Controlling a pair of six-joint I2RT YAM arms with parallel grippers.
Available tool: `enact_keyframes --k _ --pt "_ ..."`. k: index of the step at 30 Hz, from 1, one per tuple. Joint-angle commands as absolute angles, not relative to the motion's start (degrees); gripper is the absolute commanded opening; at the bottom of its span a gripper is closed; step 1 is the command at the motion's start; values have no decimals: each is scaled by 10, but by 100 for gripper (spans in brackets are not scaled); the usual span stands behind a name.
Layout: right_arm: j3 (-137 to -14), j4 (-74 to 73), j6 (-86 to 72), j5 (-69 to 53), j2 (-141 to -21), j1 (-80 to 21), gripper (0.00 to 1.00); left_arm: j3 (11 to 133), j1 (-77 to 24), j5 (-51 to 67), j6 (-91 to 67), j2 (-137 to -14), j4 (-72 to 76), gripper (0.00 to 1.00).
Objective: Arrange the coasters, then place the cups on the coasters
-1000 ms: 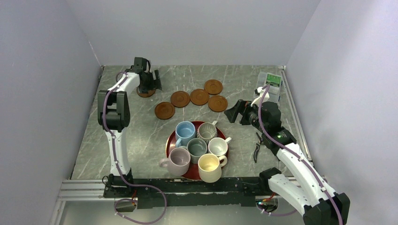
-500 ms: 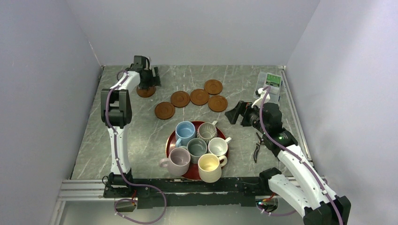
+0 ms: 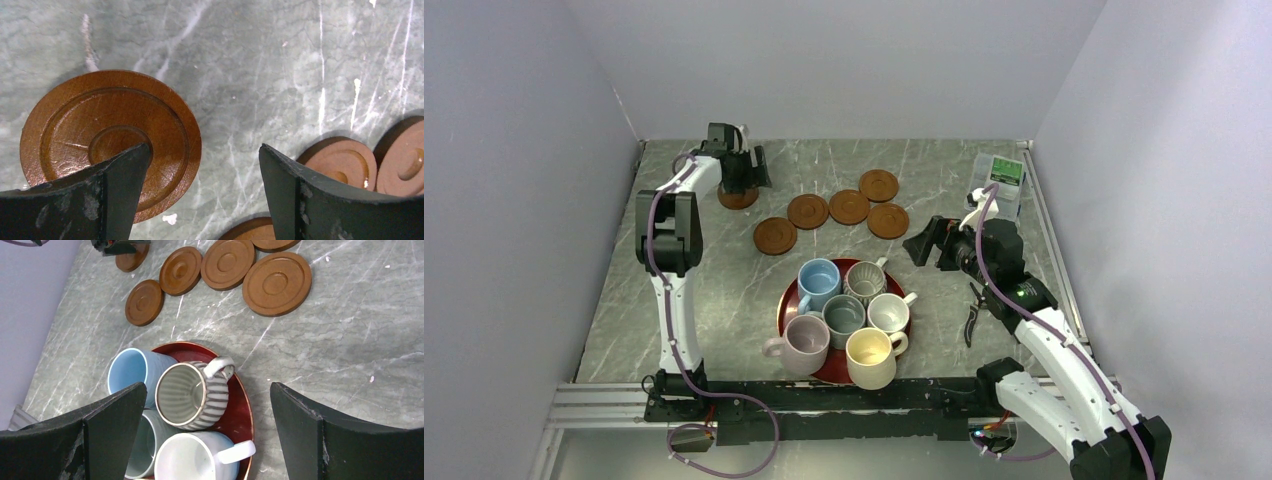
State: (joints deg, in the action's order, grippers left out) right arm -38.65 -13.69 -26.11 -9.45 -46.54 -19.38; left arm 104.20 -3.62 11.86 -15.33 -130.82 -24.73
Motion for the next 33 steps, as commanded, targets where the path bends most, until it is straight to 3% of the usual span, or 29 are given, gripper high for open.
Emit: enact_keyframes --k 1,33 --pt "-399 -128 -253 -92 -457 -193 100 1018 -67 169 -173 -1299 -293 87" --pt "-374 -124 -264 -87 -432 -194 100 965 -119 203 -197 -1257 -279 86"
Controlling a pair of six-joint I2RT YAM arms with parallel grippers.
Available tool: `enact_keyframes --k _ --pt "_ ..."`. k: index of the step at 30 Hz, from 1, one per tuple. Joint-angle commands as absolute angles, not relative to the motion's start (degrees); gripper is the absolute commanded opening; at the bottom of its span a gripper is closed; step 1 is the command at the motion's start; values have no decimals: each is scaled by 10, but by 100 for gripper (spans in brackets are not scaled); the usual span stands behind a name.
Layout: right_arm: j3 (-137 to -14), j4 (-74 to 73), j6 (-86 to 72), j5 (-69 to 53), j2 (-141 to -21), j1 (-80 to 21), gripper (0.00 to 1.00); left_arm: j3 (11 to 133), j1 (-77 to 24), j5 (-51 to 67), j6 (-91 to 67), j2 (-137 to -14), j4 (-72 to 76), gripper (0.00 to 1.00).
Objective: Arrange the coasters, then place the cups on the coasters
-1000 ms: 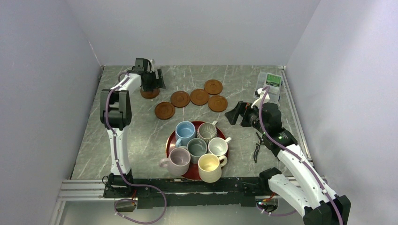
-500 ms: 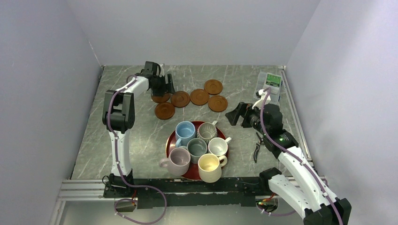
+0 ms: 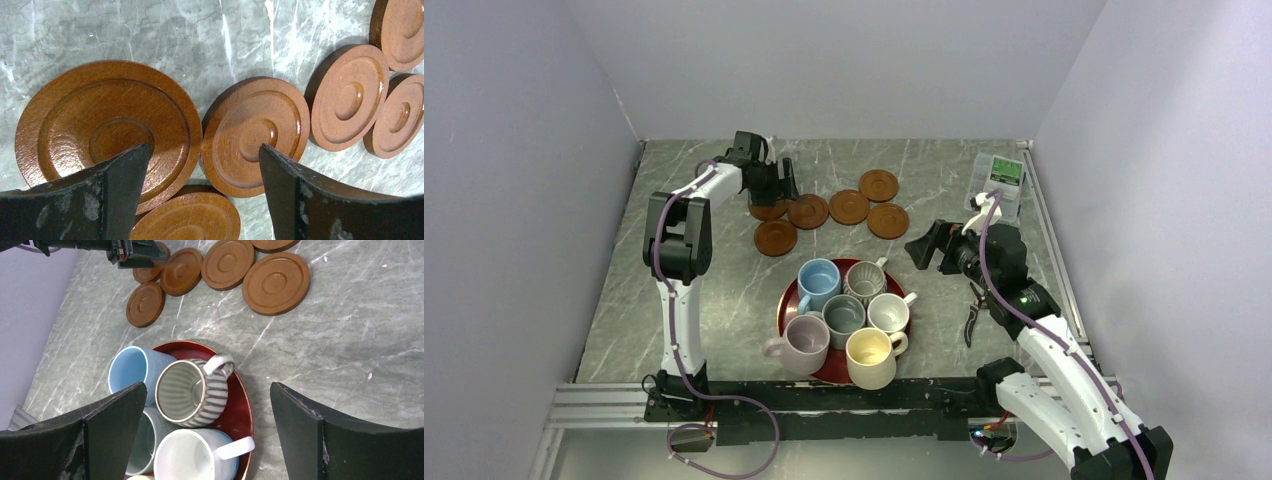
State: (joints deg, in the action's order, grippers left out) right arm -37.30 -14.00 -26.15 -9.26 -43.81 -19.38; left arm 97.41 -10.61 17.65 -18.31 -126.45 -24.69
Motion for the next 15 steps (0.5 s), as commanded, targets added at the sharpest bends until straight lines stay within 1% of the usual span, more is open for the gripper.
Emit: enact_keyframes --k 1,10,15 --pt "-374 -124 -264 -87 -433 -194 100 966 -120 203 -196 -1258 -279 86" --pt "-374 -121 -264 -88 -433 -194 100 981 -120 199 -196 -1258 -281 86" --pt "-384 -129 -261 -87 -435 -194 100 1016 -120 200 -193 -1259 -292 87"
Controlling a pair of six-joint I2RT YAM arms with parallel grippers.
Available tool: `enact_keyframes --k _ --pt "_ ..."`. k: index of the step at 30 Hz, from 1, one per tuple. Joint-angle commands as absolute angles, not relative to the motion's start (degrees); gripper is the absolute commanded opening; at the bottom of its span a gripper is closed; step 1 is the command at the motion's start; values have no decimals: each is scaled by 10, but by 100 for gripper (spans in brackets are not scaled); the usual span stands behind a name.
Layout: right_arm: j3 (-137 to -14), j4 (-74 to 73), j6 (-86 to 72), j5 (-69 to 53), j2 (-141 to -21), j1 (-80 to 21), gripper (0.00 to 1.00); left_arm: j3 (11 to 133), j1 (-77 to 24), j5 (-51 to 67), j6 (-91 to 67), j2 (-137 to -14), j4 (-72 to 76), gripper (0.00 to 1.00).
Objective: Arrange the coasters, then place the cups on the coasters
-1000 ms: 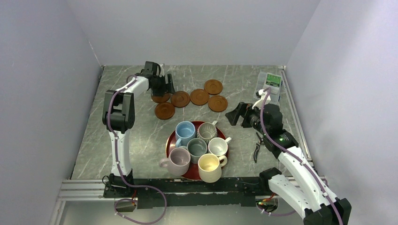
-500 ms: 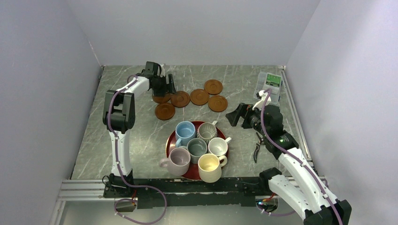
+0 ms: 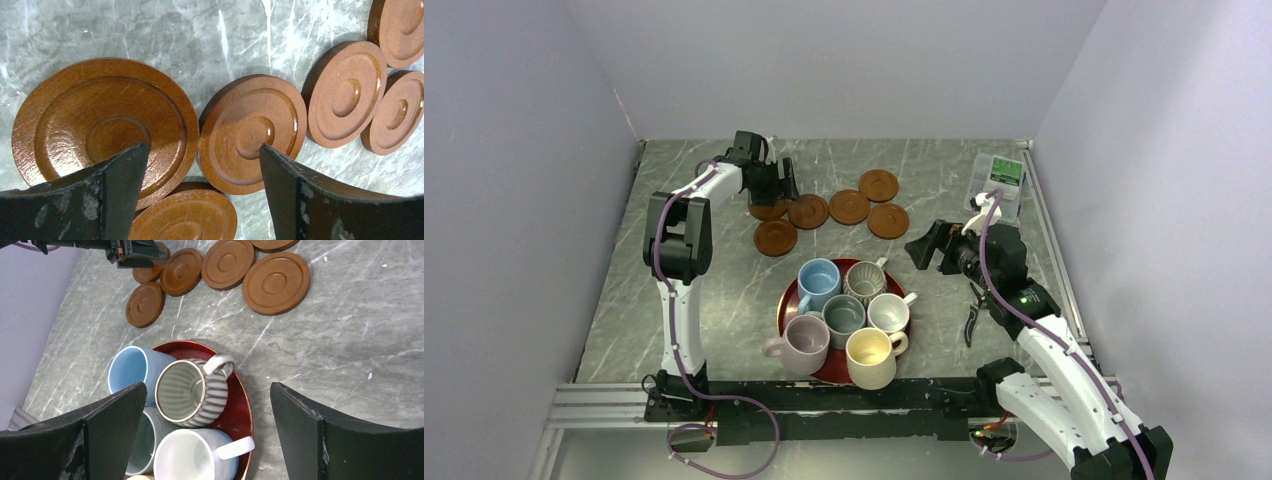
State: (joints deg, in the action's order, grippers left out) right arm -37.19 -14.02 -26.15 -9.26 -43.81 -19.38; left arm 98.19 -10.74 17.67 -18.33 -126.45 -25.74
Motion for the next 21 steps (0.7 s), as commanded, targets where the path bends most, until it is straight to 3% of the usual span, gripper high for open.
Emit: enact_keyframes --k 1,12,21 --pt "-387 -132 -261 -85 -435 -194 100 1024 -120 197 -191 -1258 -294 88" --pt "-400 -155 -235 -78 -439 -194 100 1135 -117 141 -152 -1232 -360 89" --pt "-435 -184 -214 -90 -493 -204 95 944 -109 127 -164 -1044 -319 90"
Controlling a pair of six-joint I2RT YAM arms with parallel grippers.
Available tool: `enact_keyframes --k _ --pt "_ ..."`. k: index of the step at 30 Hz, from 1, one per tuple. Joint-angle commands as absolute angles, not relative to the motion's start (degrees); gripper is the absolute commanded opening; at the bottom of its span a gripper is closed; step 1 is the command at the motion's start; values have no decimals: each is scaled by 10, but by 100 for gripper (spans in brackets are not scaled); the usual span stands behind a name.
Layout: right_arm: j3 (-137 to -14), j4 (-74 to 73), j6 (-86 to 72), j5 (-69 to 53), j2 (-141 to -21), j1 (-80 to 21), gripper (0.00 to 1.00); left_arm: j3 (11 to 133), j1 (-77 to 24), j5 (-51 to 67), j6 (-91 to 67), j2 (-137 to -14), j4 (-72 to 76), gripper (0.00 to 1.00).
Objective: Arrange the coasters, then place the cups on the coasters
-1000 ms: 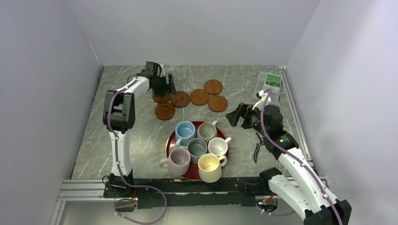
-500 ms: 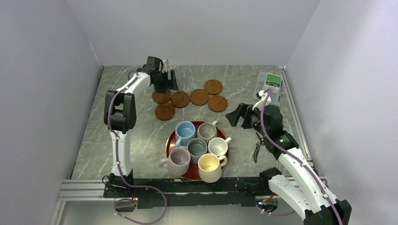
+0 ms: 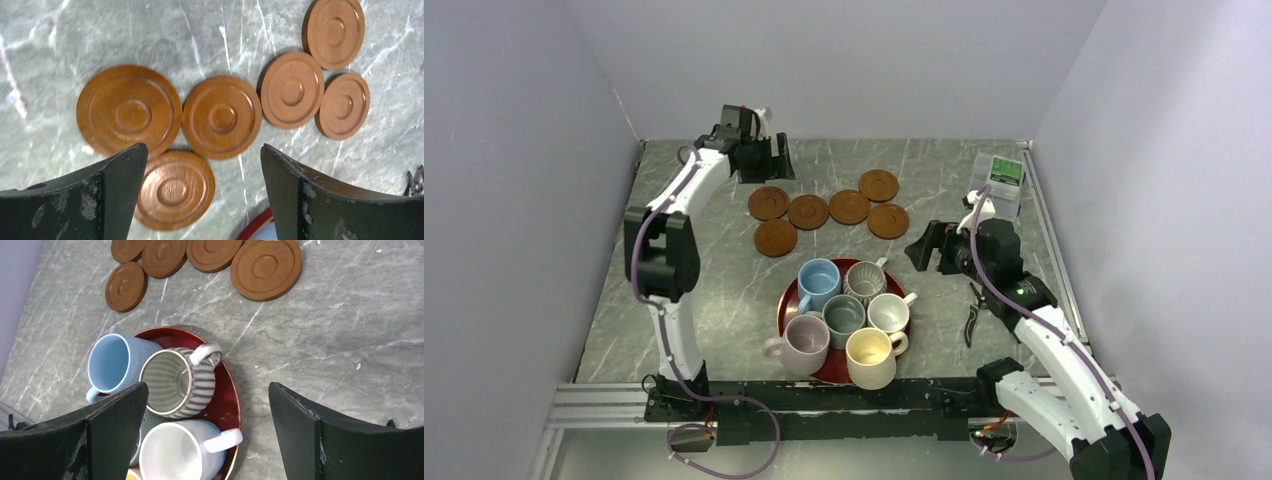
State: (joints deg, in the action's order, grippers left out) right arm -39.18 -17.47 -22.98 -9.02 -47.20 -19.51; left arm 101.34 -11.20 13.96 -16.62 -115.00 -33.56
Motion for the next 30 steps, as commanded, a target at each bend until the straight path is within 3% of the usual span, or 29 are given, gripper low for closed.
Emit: enact_keyframes --k 1,8,19,30 --pt "-440 -189 -217 -87 -502 -210 94 911 -109 126 -166 -1021 -313 90" --pt "-466 -207 -275 -38 -575 -273 87 752 -109 131 -165 -914 -286 90" --pt "-528 -251 -370 73 -710 -367 78 770 -111 131 -160 -902 -308 89" --pt "-642 -347 -286 115 -831 -402 63 773 -111 147 -163 -895 -310 89"
